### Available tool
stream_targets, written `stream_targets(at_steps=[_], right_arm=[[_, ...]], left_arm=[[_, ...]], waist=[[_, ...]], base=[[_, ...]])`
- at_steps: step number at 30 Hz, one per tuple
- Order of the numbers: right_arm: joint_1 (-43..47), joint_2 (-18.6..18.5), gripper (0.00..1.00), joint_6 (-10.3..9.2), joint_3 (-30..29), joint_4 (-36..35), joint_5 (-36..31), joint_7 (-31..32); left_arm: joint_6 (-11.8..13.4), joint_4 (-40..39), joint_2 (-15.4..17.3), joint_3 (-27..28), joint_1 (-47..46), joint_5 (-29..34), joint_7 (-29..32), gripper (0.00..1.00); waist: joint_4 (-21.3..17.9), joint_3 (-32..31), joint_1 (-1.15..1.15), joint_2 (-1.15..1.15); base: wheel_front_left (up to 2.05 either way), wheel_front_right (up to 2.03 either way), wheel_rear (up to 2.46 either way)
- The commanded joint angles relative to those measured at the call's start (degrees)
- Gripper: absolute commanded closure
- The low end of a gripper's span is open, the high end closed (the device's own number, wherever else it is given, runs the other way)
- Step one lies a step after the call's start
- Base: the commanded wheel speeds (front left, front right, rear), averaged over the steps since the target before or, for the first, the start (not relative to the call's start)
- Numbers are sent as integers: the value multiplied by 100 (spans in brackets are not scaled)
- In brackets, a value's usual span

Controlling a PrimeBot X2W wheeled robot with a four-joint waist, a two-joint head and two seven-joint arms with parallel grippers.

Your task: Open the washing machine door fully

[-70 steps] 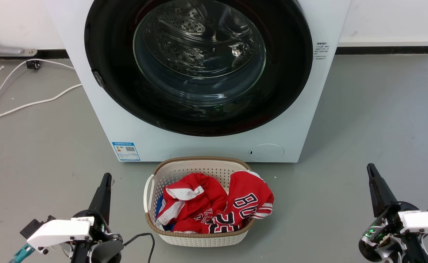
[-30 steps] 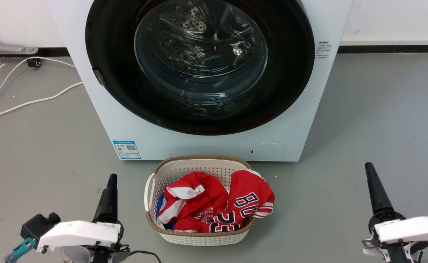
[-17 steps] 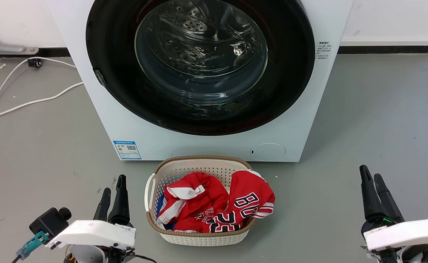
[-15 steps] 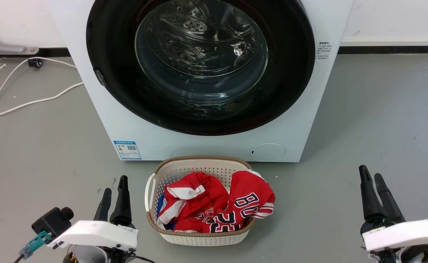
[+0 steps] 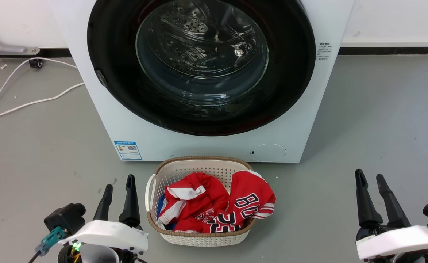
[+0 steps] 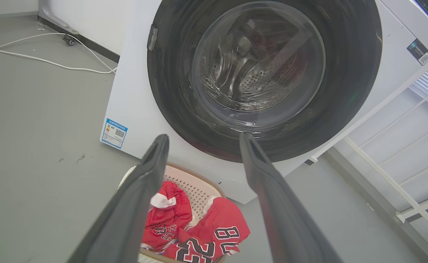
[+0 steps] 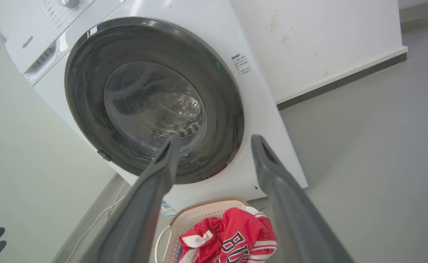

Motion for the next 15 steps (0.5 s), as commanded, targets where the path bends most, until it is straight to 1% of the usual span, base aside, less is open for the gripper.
stream_targets(at_steps=[1,15], right_arm=[[-19,-3,0,10,18,-118,-203,-65],[126,2,0,11,43,-420,-1030,-278]], left_arm=[[52,-100,58,-36,15,176,-62,0],[293,-231,152,-317,68,1073,-288,0]], waist=[[2,1,0,0],[18,17,0,0]], base=[[0,0,0],[0,0,0]])
